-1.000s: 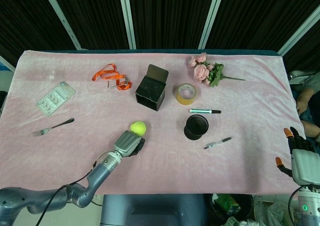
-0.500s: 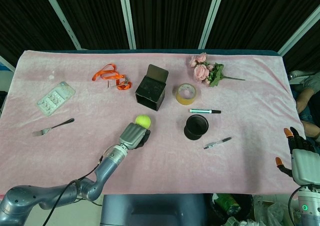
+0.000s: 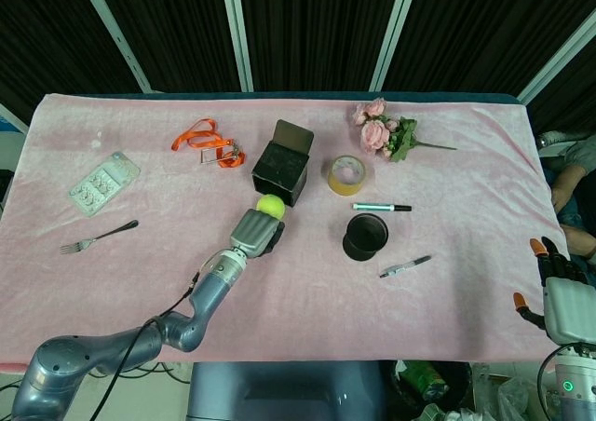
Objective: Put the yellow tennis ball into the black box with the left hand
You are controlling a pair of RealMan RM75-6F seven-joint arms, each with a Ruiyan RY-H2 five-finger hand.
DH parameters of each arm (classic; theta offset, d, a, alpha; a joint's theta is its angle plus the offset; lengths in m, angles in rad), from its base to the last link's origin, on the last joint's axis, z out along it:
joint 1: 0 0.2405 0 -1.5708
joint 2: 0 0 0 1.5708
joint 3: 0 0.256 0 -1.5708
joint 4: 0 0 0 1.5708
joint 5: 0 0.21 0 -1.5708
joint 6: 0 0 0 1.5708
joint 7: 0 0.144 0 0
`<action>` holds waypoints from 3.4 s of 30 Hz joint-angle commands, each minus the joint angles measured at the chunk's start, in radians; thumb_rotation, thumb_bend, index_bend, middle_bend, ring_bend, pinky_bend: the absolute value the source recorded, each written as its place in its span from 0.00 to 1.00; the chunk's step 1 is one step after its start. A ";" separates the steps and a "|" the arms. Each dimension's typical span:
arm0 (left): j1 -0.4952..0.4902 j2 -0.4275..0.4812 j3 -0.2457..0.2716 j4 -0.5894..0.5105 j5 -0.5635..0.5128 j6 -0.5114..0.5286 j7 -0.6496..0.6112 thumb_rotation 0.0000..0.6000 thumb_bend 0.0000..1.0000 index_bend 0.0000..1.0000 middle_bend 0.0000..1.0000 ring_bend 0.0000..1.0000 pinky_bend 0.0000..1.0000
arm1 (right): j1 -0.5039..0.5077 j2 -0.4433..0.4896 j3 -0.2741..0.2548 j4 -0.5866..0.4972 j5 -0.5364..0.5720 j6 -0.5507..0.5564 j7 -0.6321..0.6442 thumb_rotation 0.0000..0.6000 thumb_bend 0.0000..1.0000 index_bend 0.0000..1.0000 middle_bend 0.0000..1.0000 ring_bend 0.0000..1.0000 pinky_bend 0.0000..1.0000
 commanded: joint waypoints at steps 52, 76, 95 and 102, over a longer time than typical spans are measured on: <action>-0.268 -0.260 -0.018 0.693 0.120 -0.115 -0.244 1.00 0.73 0.84 0.95 0.83 1.00 | -0.003 -0.010 0.019 -0.011 0.044 0.006 -0.012 1.00 0.25 0.05 0.04 0.14 0.17; -0.171 -0.192 -0.005 0.533 0.123 -0.048 -0.222 1.00 0.73 0.84 0.95 0.83 1.00 | -0.001 -0.015 0.017 -0.010 0.042 0.008 -0.026 1.00 0.25 0.05 0.04 0.14 0.17; 0.261 0.611 0.118 -0.826 0.114 0.343 0.153 1.00 0.32 0.23 0.27 0.15 0.31 | -0.003 -0.028 0.022 -0.004 0.043 0.028 -0.056 1.00 0.25 0.05 0.04 0.14 0.17; 0.388 0.801 0.194 -0.970 0.184 0.486 0.191 1.00 0.14 0.11 0.09 0.00 0.11 | -0.005 -0.027 0.019 -0.008 0.037 0.032 -0.059 1.00 0.25 0.05 0.04 0.14 0.17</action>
